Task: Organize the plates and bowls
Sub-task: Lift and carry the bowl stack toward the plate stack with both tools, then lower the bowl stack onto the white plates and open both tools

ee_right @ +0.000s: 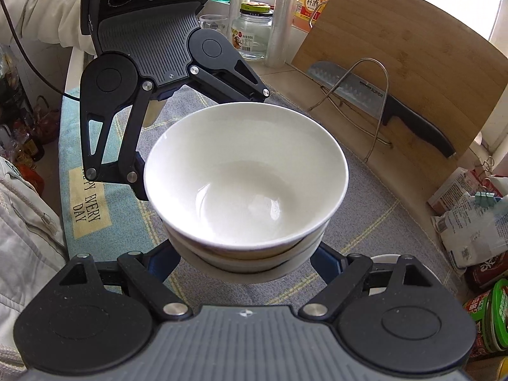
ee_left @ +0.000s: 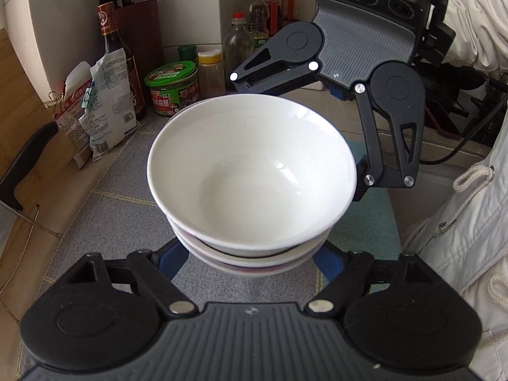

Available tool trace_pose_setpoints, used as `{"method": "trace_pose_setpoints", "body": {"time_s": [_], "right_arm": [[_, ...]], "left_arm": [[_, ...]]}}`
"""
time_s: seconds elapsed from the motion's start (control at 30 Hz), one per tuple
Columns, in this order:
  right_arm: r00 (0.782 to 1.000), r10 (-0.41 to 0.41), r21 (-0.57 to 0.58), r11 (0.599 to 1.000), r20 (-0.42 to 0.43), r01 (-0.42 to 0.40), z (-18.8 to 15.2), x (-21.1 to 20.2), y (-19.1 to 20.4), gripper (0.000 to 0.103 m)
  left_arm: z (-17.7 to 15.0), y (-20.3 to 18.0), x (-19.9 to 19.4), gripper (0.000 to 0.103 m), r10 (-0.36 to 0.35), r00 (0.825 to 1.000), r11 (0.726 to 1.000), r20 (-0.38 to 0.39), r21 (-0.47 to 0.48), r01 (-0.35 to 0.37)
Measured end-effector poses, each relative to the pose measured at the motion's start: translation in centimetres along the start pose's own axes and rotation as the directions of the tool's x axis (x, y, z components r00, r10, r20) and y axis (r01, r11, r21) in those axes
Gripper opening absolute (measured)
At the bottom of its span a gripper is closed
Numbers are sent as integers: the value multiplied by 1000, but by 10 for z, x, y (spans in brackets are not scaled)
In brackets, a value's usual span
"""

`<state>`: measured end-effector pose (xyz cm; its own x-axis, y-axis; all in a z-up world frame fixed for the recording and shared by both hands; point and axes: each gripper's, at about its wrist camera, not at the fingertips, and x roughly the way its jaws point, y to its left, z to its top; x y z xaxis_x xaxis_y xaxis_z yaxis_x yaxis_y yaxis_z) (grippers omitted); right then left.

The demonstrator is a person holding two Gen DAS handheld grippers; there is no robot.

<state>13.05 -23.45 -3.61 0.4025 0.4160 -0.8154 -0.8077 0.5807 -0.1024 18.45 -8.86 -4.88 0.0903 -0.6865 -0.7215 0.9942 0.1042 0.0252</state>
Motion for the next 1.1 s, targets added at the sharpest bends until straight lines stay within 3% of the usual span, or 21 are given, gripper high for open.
{"method": "trace_pose_setpoints", "body": {"time_s": [0.57,1.1], "right_arm": [[995,-99,85,991,-15,99,-62,-36,-67,91],[991,-125,129,983,-56,131,-95,-30,-110,92]], "left_arm": [[72,19,76,84,-42,999,993,2,106,41],[89,36,123,84,-61,998,991,-22,121,63]]}}
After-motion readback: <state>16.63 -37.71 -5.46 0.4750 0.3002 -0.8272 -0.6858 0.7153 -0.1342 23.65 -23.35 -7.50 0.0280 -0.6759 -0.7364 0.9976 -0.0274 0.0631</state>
